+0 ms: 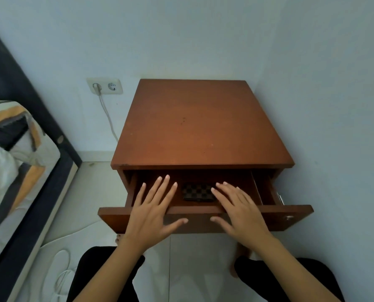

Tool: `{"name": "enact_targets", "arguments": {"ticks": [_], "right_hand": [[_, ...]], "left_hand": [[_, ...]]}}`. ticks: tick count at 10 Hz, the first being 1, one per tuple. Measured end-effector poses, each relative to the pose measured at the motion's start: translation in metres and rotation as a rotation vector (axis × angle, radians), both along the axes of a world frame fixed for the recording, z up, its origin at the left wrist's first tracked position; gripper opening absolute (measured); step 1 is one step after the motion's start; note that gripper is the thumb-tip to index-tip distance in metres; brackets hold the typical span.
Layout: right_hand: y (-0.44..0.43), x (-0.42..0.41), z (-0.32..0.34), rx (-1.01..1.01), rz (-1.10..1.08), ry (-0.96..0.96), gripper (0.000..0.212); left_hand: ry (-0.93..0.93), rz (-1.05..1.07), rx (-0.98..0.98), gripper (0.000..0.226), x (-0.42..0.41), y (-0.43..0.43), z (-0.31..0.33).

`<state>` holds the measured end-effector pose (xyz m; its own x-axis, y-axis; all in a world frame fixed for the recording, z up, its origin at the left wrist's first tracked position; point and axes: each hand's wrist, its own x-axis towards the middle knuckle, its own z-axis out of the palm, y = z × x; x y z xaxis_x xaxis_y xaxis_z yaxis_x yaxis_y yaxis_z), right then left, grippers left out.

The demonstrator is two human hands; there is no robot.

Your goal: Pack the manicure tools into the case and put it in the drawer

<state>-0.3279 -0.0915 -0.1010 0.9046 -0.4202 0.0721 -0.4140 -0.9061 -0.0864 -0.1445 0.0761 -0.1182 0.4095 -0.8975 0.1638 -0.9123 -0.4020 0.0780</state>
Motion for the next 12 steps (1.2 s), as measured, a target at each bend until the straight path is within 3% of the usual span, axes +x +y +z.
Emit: {"name": "enact_targets", "arguments": {"ticks": [2, 5, 7, 9, 12], "right_hand": [[-0.029, 0.033, -0.005, -0.002, -0.052, -0.12, 0.078], [-0.043, 0.065, -0.016, -0.085, -0.202, -0.381, 0.051], [-0.049, 0.075, -0.024, -0.177, -0.263, -0.436, 0.041], [-0.045, 0.072, -0.012, -0.075, -0.257, -0.406, 0.043], [-0.011, 0.033, 0.017, 0.168, -0.199, -0.195, 0.054]], "left_hand": [[-0.067, 0.055, -0.04, 0.089, 0.031, -0.036, 0.0], [-0.106, 0.155, -0.314, 0.064, 0.043, -0.067, -0.014], [-0.159, 0.234, -0.429, 0.053, 0.041, -0.079, -0.021], [-0.097, 0.218, -0.321, 0.057, 0.036, -0.072, -0.007], [0.285, 0.194, 0.041, 0.077, 0.01, -0.044, 0.05]]}}
